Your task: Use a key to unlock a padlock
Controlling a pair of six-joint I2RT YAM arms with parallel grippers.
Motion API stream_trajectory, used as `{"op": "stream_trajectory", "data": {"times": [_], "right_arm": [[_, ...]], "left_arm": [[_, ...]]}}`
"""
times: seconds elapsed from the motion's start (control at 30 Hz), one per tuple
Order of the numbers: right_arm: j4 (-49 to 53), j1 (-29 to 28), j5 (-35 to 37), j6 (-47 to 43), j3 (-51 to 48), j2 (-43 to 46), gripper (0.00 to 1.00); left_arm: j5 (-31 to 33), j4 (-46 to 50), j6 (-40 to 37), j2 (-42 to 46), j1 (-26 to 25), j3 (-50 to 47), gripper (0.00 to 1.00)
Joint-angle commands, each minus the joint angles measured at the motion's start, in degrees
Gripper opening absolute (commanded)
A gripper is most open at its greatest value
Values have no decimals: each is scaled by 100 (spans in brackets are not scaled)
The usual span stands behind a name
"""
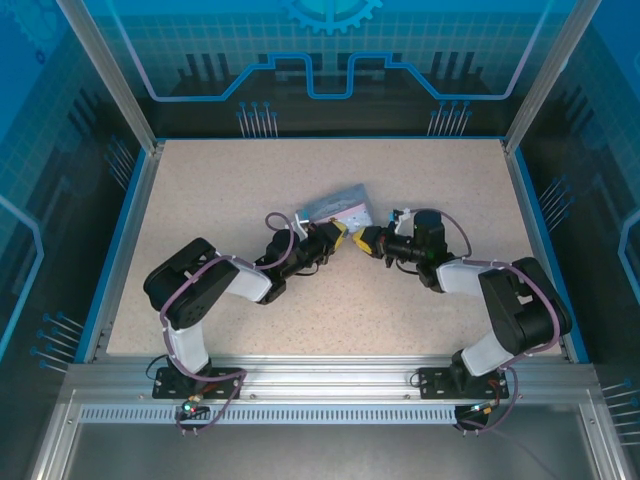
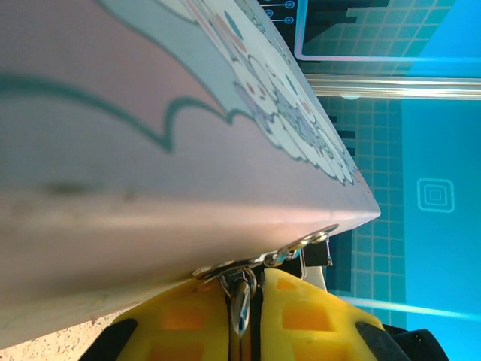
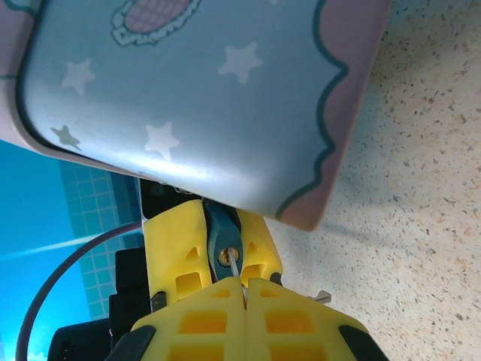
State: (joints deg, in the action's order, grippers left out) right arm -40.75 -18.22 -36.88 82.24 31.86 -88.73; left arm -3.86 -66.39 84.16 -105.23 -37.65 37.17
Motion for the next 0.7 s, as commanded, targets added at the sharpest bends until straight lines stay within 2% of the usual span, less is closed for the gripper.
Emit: {"op": "stream_trajectory", "data": {"times": [0.0, 0.2, 0.3, 0.53, 0.67], "right_arm": [[-149, -140, 40, -146, 338, 48, 0], [-166, -244, 40, -11, 381, -133, 0], [395, -243, 134, -273, 449, 12, 0], [2653, -284, 589, -1594, 1027, 592, 0], [2485, -305, 598, -1680, 964, 617, 0]], "left_arm": [[-766, -373, 90, -5, -265, -69, 0], [-755, -304, 55, -30, -262, -43, 0], [-756, -174, -45, 9, -269, -46, 0], [-765, 82, -214, 134, -256, -70, 0], [-768, 91, -222, 142, -260, -61, 0]]}}
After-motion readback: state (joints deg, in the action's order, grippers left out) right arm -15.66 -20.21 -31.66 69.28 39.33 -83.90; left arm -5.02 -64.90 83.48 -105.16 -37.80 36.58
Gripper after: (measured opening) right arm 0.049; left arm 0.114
